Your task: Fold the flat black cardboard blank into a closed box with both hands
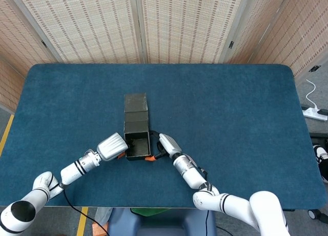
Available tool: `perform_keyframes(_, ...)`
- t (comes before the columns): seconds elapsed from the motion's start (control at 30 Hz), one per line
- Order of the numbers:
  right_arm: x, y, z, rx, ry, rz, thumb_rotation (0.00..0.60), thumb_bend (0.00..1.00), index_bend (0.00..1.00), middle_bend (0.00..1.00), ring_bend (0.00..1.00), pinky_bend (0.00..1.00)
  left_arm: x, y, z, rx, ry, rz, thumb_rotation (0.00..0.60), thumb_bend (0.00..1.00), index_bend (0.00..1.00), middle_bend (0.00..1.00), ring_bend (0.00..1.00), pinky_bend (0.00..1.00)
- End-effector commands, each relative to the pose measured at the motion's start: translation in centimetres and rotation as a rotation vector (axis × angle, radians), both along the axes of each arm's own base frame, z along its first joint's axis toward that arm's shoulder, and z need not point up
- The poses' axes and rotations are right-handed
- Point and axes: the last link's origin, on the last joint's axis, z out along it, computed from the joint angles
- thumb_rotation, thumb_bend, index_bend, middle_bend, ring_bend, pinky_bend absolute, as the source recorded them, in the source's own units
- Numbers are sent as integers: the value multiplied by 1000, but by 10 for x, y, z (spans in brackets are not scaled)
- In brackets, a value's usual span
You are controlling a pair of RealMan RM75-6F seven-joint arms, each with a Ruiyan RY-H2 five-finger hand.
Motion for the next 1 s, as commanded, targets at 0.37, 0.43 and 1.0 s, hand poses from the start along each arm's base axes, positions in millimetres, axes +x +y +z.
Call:
perform_keyframes(0.37, 0, 3, 2, 3, -10, -4, 600, 228, 506, 618, 821, 1000, -3, -1, -2, -22, 21, 14, 600, 583, 793, 702, 766, 939)
perform_keyframes(0.43, 0, 4, 2, 6, -13, -7, 600, 228, 506, 618, 821, 1000, -3, -3, -2, -22, 17, 12, 600, 600, 797, 709, 766, 937)
perform_keyframes(1.0, 2, 0, 4, -12, -28, -32, 600, 228, 506, 616, 821, 1000, -2, 3, 15, 2, -88, 44, 600, 475, 614, 538, 766, 933)
